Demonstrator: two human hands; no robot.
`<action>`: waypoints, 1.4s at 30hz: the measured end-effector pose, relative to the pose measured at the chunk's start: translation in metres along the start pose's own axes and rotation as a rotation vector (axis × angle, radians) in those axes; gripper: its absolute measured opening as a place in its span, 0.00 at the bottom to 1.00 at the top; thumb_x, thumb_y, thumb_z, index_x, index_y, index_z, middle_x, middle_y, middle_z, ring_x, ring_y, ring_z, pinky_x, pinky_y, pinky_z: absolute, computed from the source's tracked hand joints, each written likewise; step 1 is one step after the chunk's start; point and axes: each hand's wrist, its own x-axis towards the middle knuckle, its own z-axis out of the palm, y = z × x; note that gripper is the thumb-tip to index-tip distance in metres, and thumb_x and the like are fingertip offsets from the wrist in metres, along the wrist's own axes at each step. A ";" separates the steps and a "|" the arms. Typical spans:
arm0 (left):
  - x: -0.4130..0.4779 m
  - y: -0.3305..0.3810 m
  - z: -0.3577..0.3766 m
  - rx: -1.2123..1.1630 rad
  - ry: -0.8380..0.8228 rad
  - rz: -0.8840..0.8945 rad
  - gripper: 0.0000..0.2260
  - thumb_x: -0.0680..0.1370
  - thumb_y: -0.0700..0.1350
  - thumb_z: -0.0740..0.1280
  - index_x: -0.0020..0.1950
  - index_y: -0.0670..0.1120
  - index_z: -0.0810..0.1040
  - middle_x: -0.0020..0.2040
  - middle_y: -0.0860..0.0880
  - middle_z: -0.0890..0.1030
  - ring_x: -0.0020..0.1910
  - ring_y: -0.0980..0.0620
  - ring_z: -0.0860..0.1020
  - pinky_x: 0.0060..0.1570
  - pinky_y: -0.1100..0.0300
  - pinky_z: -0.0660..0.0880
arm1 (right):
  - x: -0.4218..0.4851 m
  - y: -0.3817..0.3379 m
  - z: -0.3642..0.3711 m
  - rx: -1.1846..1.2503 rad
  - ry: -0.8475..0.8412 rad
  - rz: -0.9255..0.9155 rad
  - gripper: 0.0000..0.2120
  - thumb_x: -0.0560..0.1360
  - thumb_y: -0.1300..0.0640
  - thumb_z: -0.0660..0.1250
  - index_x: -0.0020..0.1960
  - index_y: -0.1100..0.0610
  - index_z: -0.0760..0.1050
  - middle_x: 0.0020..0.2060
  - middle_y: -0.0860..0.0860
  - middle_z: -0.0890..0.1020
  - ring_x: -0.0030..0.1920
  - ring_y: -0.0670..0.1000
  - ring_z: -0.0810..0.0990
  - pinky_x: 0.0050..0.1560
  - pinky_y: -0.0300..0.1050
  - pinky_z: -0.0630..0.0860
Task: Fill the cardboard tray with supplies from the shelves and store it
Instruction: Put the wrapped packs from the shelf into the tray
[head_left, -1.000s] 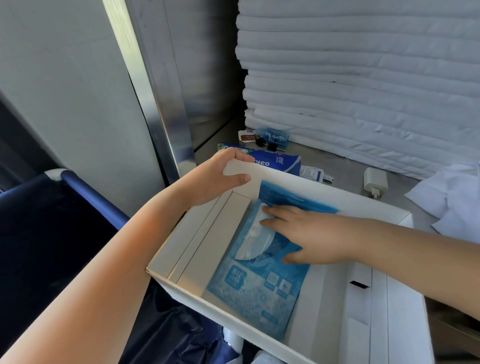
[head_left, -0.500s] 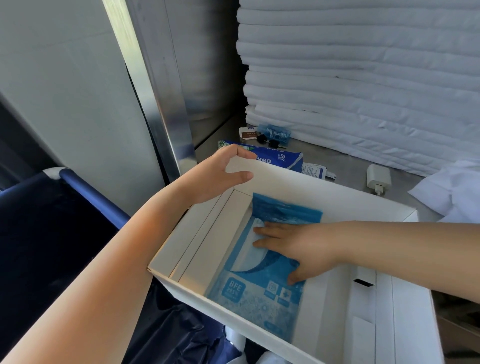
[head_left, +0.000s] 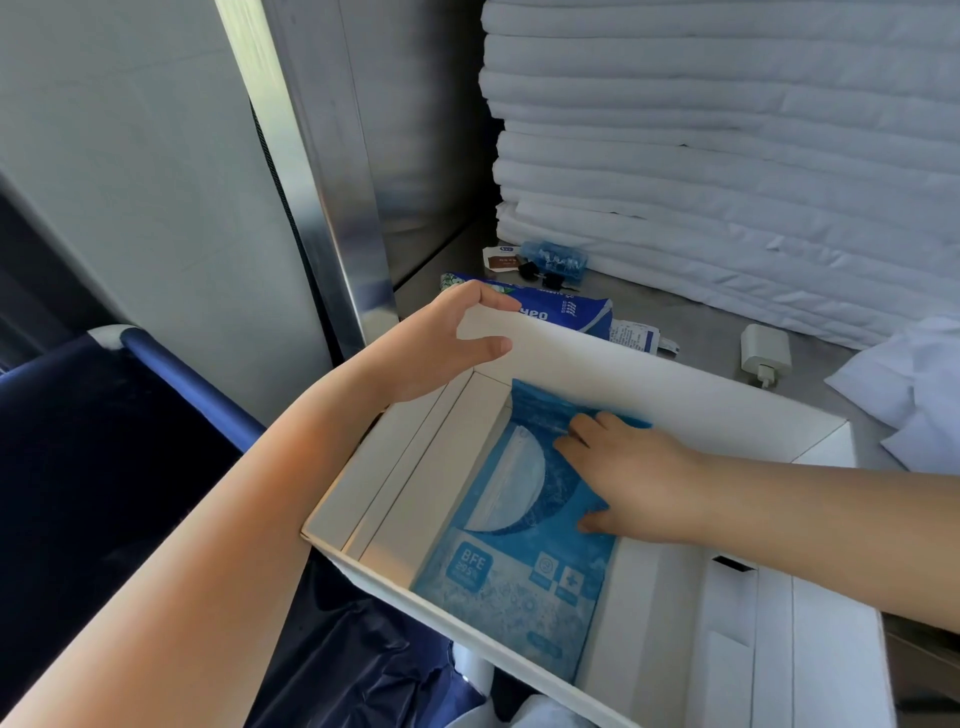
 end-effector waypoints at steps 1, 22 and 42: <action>0.000 0.000 0.000 0.000 0.002 0.000 0.15 0.79 0.47 0.65 0.64 0.57 0.69 0.55 0.69 0.68 0.63 0.60 0.67 0.59 0.63 0.70 | 0.002 0.000 0.001 0.017 -0.014 -0.006 0.34 0.73 0.41 0.65 0.72 0.56 0.60 0.63 0.52 0.66 0.60 0.53 0.65 0.52 0.49 0.74; -0.002 0.001 -0.002 0.052 -0.009 0.021 0.16 0.79 0.45 0.65 0.64 0.58 0.68 0.56 0.69 0.68 0.62 0.63 0.66 0.67 0.56 0.67 | 0.018 0.005 0.007 0.154 -0.139 -0.107 0.42 0.77 0.43 0.62 0.78 0.51 0.38 0.77 0.51 0.41 0.76 0.51 0.45 0.74 0.46 0.53; -0.001 -0.002 0.001 0.063 0.017 -0.011 0.16 0.78 0.48 0.66 0.55 0.69 0.67 0.58 0.69 0.70 0.59 0.69 0.69 0.66 0.58 0.66 | -0.039 0.035 -0.070 0.285 0.376 -0.314 0.17 0.80 0.50 0.60 0.68 0.43 0.68 0.63 0.38 0.72 0.62 0.35 0.67 0.62 0.27 0.61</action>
